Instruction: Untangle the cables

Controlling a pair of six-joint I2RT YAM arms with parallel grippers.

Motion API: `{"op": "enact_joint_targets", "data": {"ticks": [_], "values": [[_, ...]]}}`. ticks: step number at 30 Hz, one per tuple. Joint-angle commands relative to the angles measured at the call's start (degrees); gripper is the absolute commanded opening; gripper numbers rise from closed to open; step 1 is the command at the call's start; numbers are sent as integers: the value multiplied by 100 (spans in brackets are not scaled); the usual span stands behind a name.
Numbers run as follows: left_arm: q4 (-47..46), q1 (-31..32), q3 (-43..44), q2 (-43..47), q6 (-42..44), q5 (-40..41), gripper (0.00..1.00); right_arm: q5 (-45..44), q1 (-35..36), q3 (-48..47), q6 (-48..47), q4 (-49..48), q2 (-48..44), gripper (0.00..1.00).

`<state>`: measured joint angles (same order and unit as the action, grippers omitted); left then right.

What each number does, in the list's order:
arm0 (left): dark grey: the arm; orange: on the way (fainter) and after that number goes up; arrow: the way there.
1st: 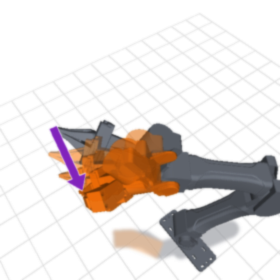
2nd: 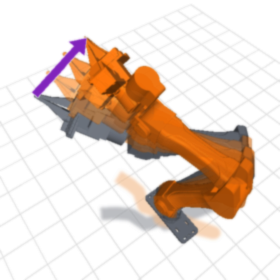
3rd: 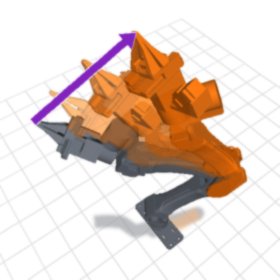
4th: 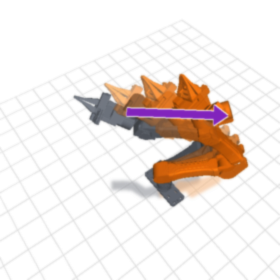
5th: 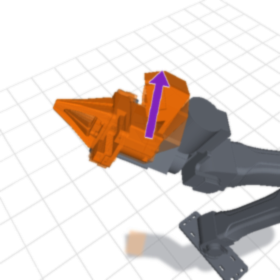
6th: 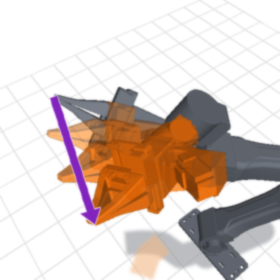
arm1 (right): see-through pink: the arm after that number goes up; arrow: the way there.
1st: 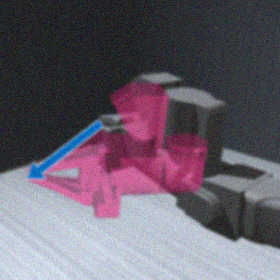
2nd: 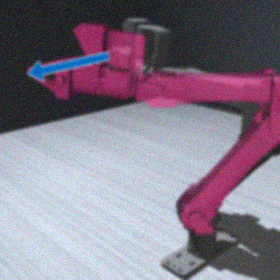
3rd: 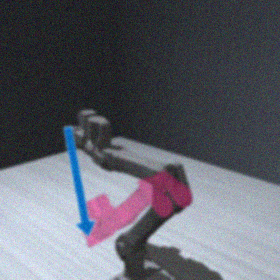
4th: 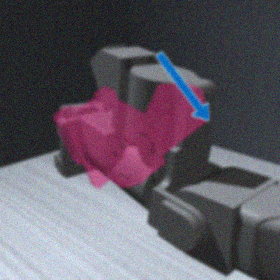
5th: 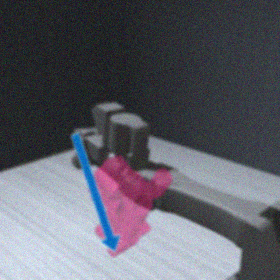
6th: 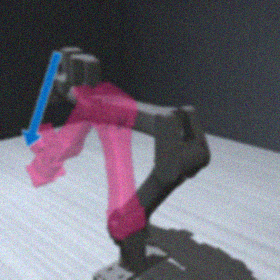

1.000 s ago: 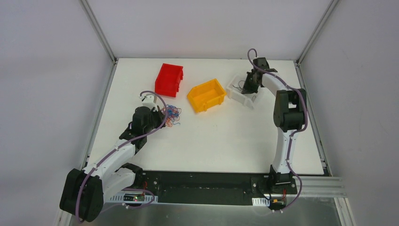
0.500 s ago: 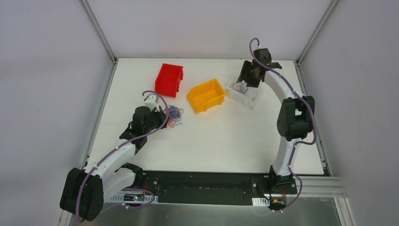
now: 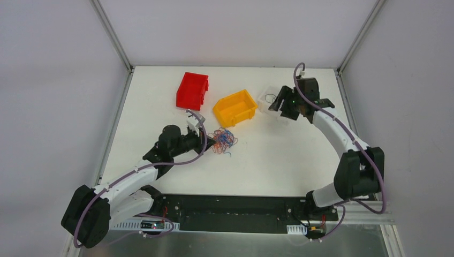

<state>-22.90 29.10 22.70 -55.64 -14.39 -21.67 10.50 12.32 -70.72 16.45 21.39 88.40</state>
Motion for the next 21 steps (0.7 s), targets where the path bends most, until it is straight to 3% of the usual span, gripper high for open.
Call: {"op": "enact_joint_targets", "data": {"ticks": [1, 4, 6, 7, 10, 17, 21], "values": [[-736, 435, 84, -5, 490, -805, 0, 216, 8, 922, 215, -671, -1112, 66], [-739, 634, 410, -311, 413, -1168, 0, 134, 0, 1508, 124, -702, -1598, 72], [-705, 865, 620, -461, 426, -1162, 0, -311, -23, 1979, 454, -847, -1954, 95], [-670, 974, 720, -532, 450, -1129, 0, -249, -79, 2268, 507, -1155, -2173, 98], [-514, 1236, 1072, -826, 496, -1021, 0, -52, -145, 2914, 735, -1673, -2673, 97], [81, 1494, 1832, -1414, 596, -702, 0, 621, -66, 2967, 580, -1346, -2677, 94], [151, 1493, 1849, -1519, 539, -205, 0, 1081, 276, 3145, 435, -1563, -2803, 92]]}}
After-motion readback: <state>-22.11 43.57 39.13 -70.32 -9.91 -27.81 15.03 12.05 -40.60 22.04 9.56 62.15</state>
